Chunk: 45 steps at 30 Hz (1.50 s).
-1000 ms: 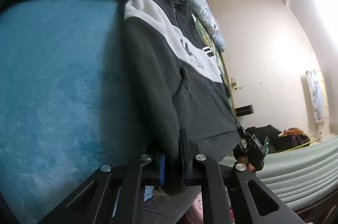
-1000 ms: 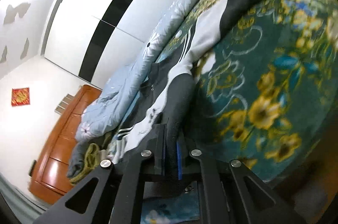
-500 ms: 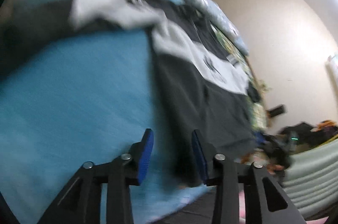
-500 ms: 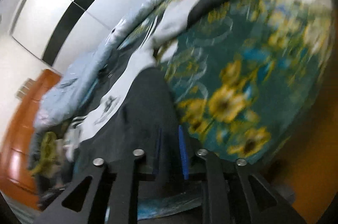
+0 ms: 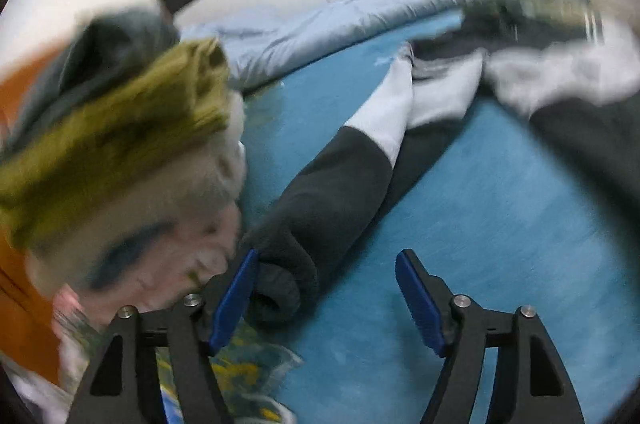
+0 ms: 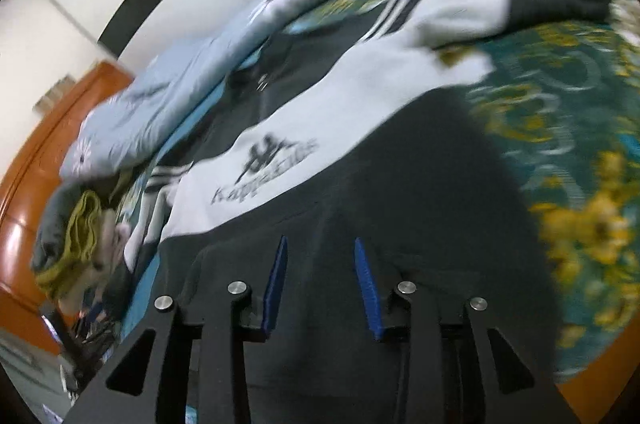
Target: Fold clothes
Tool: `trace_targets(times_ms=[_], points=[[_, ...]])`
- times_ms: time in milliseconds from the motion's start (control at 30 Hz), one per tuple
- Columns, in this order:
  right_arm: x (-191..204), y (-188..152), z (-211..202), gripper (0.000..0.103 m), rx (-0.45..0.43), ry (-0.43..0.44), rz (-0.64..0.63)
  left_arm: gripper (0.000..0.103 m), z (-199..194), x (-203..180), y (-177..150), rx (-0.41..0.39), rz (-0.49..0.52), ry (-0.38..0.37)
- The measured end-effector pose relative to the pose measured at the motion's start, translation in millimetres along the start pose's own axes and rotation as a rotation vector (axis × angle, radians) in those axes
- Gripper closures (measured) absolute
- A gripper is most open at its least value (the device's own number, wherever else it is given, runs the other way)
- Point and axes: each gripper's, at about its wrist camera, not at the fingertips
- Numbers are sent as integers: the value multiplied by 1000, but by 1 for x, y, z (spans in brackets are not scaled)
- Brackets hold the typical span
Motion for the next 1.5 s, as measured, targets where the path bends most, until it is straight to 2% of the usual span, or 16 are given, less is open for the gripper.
trace_targets(times_ms=[67,200,267,333,433,600,667,700,733,833,1100,1167,1200,1233,1333,1500], points=[[10,2,11,64,23,-5,-23,27,13,-8,0,7,74,70],[17,7,23,59,29,-11,-29,29,25,21,3,21,-4,-15],[15,10,27,59,28,-1,-13,36,29,40,9,31,-70,-72],[11,12,30,60,28,12,7,53,38,57,14,70,-106,-89],[7,19,32,60,19,39,32,70,47,81,21,131,-159,-111],[4,42,35,59,-17,90,56,68,61,124,26,186,-366,-138],[1,47,38,60,-19,112,69,58,67,130,22,210,-416,-127],[-2,47,40,60,-15,122,79,44,69,132,19,223,-435,-114],[-4,46,41,59,-12,133,87,36,72,133,17,237,-454,-102],[-12,42,42,60,-15,167,91,29,73,136,4,255,-513,-94],[-6,59,45,59,-12,236,75,29,94,156,-22,263,-805,-269],[-3,67,44,59,-22,265,78,47,98,161,-26,261,-888,-307],[-3,71,44,59,-31,285,84,70,98,163,-26,261,-916,-319],[-3,75,44,59,-40,302,90,76,93,160,-20,262,-909,-317],[-10,77,42,59,-68,332,103,89,77,154,-3,261,-892,-321],[-42,71,51,59,-62,332,202,90,33,150,50,183,-888,-513]])
Point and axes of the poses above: each gripper's, at about its wrist camera, not at the fingertips, and z roughly the way its jaws point, x to its left, y to its top, and after that the axes turned 5 degrees about x, right-handed
